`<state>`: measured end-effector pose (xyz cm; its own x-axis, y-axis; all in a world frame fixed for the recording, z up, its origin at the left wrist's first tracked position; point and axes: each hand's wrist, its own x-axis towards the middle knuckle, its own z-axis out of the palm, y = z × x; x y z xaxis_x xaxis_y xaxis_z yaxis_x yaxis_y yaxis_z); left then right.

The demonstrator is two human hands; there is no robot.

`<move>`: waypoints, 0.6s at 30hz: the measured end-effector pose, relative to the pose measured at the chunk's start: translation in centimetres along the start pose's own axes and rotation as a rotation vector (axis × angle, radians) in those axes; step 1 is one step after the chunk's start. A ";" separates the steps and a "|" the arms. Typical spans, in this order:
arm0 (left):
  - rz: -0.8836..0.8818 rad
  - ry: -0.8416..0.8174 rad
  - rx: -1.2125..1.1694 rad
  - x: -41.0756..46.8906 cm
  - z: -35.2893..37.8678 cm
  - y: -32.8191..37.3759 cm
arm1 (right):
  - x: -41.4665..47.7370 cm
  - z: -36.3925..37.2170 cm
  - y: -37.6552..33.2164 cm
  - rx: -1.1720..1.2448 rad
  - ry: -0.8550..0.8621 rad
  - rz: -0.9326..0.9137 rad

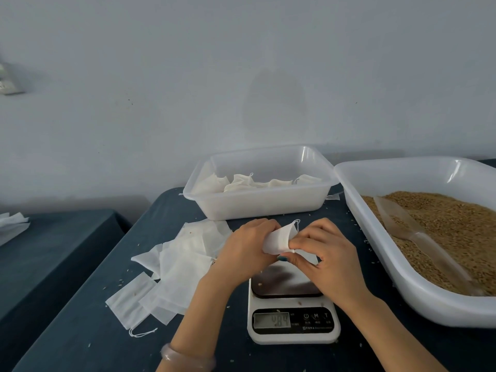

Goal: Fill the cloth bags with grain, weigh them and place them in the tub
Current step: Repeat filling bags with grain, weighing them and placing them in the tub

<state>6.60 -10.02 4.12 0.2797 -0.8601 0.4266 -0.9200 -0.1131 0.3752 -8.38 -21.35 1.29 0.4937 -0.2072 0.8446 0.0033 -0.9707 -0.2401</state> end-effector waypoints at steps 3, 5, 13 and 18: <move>0.016 0.024 0.052 -0.1 0.1 -0.1 | 0.0 -0.1 -0.1 -0.028 -0.008 -0.027; 0.030 0.043 0.081 -0.3 0.1 0.0 | 0.0 -0.1 0.0 -0.052 -0.018 -0.033; 0.063 0.048 0.168 -0.4 0.0 0.1 | 0.0 -0.2 -0.1 -0.087 -0.033 -0.032; 0.044 0.085 0.147 -0.5 -0.1 -0.2 | 0.2 -0.6 -0.9 -0.023 -0.018 0.057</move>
<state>6.63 -9.54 3.92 0.2547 -0.8214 0.5103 -0.9604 -0.1533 0.2325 -8.78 -20.61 1.92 0.5080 -0.2599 0.8212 -0.0453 -0.9601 -0.2758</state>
